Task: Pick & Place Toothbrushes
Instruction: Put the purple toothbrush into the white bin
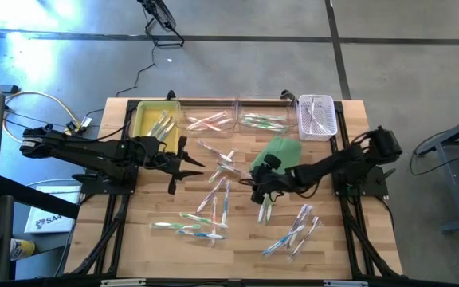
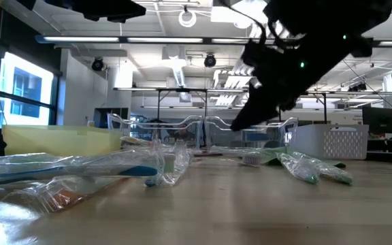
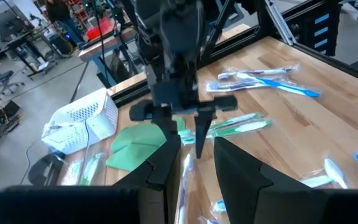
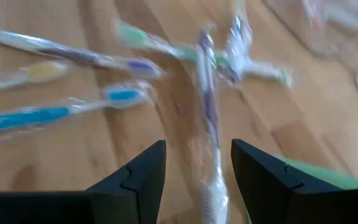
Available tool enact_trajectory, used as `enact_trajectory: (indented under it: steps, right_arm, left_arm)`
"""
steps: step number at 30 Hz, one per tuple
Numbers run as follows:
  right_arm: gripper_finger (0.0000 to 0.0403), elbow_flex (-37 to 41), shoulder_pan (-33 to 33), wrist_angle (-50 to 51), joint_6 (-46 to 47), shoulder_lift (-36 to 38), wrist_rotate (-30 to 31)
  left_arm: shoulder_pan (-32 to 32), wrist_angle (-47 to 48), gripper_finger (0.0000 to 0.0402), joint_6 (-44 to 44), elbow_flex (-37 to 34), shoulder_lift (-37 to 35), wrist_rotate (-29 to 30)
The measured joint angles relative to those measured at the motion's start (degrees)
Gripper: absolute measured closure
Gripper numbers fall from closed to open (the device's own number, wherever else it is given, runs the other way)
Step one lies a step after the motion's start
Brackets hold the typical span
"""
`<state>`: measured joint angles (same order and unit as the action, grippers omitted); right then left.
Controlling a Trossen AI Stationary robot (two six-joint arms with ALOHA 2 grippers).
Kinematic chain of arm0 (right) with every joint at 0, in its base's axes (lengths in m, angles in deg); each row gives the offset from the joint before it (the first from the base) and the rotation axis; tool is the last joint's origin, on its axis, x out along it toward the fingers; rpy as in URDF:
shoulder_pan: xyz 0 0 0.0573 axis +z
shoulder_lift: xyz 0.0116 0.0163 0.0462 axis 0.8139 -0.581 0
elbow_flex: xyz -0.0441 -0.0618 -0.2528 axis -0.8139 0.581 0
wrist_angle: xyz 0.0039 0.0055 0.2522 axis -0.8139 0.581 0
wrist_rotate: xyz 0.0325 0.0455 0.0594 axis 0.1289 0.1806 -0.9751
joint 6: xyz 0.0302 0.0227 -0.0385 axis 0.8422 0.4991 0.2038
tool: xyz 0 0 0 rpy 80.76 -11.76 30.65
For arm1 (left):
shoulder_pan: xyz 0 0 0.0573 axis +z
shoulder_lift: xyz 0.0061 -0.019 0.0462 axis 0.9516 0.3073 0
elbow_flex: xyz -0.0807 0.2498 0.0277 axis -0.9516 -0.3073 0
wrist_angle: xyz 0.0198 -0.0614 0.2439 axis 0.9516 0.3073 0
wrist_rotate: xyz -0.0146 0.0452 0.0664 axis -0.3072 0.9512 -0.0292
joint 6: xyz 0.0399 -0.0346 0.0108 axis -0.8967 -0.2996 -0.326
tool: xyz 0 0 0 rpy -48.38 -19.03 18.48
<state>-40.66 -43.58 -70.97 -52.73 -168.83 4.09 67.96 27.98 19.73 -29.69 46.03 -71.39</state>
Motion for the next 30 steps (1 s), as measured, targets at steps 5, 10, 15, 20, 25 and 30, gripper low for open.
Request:
enact_trajectory:
  steps: [5, 10, 15, 20, 25, 30]
  right_arm:
    - [0.0227, 0.0, -1.5, -0.2, 1.5, -3.2, -1.8]
    - [0.0227, 0.0, -2.9, -0.1, 1.5, -3.3, -4.2]
    - [0.0227, 0.0, -4.7, 0.4, 1.8, -3.3, -8.7]
    - [0.0227, 0.0, -5.4, 2.9, 4.1, -3.3, -8.9]
    - [0.0227, 0.0, -5.4, 2.9, 3.5, -3.3, -9.1]
    - [0.0227, 0.0, -5.4, 2.9, 2.9, -3.3, -8.7]
  left_arm:
    - [0.0, 1.3, 0.0309, 0.2, 0.0, 0.0, 0.0]
    - [0.0, 1.3, 0.0309, 0.2, 0.0, 0.0, 0.0]
    - [0.0, 1.2, 0.0309, 0.2, 0.0, 0.0, 0.0]
    - [0.0, 1.2, 0.0309, 0.1, 0.0, 0.0, 0.2]
    - [0.0, 1.2, 0.0309, 0.0, 0.0, 0.0, 0.2]
    - [0.0, 1.2, 0.0309, 0.0, 0.0, 0.0, 0.2]
